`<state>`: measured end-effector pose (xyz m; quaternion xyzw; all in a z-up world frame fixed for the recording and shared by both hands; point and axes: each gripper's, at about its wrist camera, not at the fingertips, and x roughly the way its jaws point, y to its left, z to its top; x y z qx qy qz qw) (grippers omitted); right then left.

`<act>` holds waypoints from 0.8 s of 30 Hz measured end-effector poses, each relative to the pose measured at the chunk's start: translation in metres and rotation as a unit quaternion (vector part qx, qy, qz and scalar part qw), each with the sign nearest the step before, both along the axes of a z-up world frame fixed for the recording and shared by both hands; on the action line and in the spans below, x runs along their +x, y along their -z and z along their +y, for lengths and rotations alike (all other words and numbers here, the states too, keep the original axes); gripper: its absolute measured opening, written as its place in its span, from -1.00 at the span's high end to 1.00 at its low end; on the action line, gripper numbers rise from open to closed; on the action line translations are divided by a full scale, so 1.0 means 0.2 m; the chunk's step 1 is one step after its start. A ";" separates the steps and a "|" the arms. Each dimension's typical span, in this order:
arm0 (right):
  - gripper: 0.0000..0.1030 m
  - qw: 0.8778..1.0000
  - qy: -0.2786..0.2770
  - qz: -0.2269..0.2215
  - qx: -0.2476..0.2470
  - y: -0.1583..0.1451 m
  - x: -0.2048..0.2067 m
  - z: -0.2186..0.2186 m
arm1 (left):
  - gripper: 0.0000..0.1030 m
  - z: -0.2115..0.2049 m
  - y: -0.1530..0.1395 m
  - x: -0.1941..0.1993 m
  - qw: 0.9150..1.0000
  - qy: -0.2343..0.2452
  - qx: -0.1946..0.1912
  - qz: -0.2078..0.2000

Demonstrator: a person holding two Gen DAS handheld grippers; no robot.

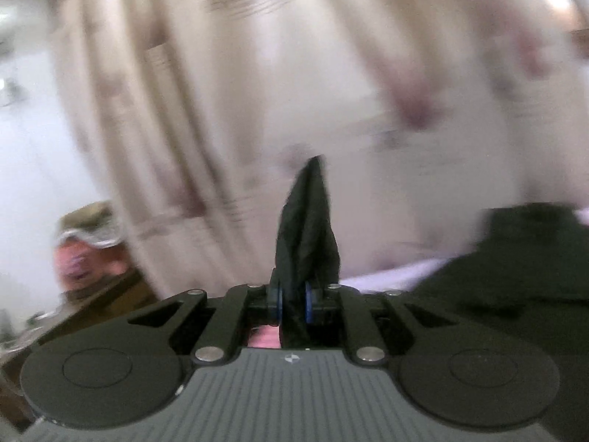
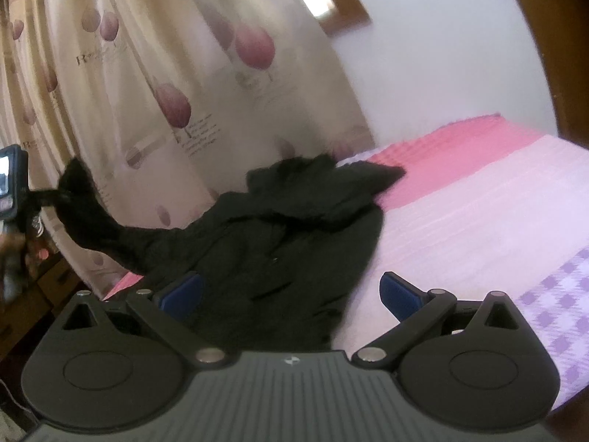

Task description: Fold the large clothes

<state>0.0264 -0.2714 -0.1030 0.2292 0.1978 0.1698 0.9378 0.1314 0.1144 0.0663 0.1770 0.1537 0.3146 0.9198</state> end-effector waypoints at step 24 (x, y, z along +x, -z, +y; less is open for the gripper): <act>-1.00 0.994 -0.033 0.078 -0.072 0.07 -0.03 0.17 | -0.85 0.87 0.48 -0.09 0.979 0.027 -0.195 0.049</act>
